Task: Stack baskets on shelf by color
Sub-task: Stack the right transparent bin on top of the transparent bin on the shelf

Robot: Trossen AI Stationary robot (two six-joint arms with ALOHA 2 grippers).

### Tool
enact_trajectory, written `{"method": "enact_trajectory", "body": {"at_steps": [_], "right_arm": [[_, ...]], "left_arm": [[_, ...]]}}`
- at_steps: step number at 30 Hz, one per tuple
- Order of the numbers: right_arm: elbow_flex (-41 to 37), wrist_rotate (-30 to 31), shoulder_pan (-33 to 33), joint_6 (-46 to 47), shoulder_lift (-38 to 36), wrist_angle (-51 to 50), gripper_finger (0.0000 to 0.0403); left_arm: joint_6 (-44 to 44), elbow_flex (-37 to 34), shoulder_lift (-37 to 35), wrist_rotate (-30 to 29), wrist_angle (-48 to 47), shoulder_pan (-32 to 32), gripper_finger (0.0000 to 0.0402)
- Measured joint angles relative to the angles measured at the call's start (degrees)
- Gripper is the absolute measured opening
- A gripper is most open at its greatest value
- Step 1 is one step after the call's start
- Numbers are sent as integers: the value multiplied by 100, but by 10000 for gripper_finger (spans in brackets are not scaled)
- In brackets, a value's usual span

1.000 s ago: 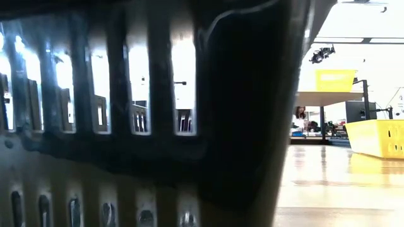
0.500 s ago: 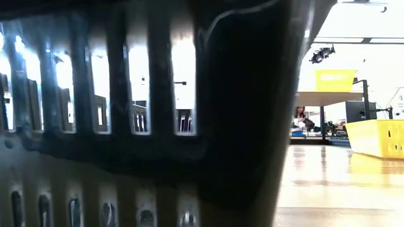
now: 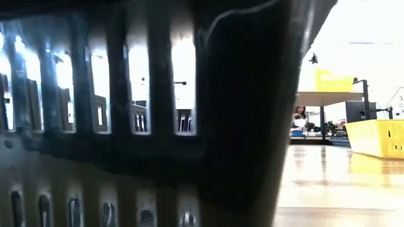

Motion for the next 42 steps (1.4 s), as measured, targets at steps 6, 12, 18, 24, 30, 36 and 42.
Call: {"method": "enact_trajectory", "body": {"at_steps": [6,12,18,24,30,36,42], "right_arm": [[686,370,-457,-288,0,-1212,0],[1413,975,-967,-702,0,-2598,0],[2130,1472,-1623,-1567,-20,-3413,0],[2644,1890,-2396,-3288,-110,-3422,0],[2874,2030,-3350,-4567,-249,-3428,0],[2828,2014,-4189,-5475,-594,-3433,0],[2826,1922,-4904,-6256,-983,-3431,0]], "left_arm": [[314,-2,0,7,-1,0,161],[599,-2,0,16,-72,0,161],[609,-2,0,10,-182,91,161],[717,-2,0,-3,-297,283,161],[908,-2,1,-3,-454,538,161],[910,-2,2,-3,-451,774,161],[908,-2,2,-3,-434,966,161]]}}
